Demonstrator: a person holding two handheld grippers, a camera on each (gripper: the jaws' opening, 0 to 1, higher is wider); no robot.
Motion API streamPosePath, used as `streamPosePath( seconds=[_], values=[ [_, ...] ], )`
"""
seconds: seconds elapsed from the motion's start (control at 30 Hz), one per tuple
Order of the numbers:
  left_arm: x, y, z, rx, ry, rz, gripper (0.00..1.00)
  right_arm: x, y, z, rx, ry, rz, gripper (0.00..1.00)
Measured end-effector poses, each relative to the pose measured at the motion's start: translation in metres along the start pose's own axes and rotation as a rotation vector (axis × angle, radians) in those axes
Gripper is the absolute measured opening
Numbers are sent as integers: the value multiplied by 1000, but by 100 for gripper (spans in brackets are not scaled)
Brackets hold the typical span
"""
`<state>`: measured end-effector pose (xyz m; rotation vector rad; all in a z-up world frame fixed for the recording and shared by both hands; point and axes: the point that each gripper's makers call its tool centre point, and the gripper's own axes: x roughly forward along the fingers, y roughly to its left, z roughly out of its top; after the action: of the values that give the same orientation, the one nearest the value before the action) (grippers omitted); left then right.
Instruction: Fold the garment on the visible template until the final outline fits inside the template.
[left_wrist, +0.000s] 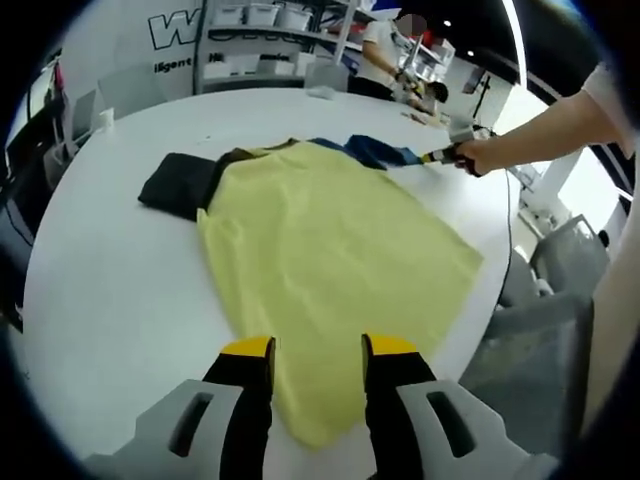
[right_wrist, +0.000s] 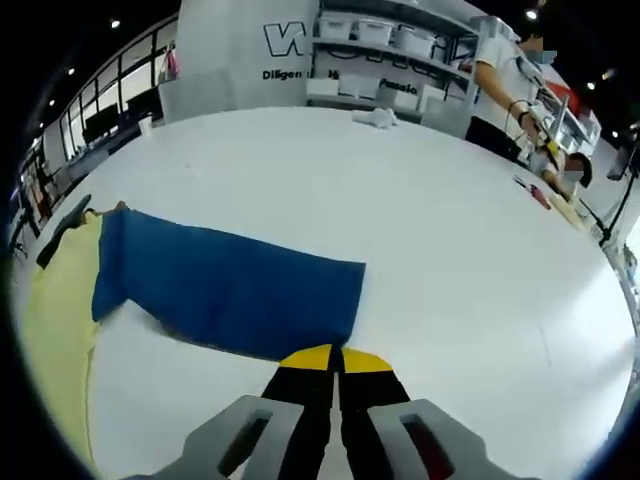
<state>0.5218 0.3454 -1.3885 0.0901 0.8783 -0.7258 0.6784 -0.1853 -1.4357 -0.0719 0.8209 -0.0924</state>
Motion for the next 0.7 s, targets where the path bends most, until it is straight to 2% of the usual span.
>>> streamPosePath(
  seconds=[0.37, 0.7],
  values=[
    [-5, -7, 3, 20, -13, -6, 33, -31, -23, -32, 18, 23, -79, 0],
    [-7, -13, 5, 36, -20, -17, 33, -53, -27, -59, 26, 42, -117, 0]
  ],
)
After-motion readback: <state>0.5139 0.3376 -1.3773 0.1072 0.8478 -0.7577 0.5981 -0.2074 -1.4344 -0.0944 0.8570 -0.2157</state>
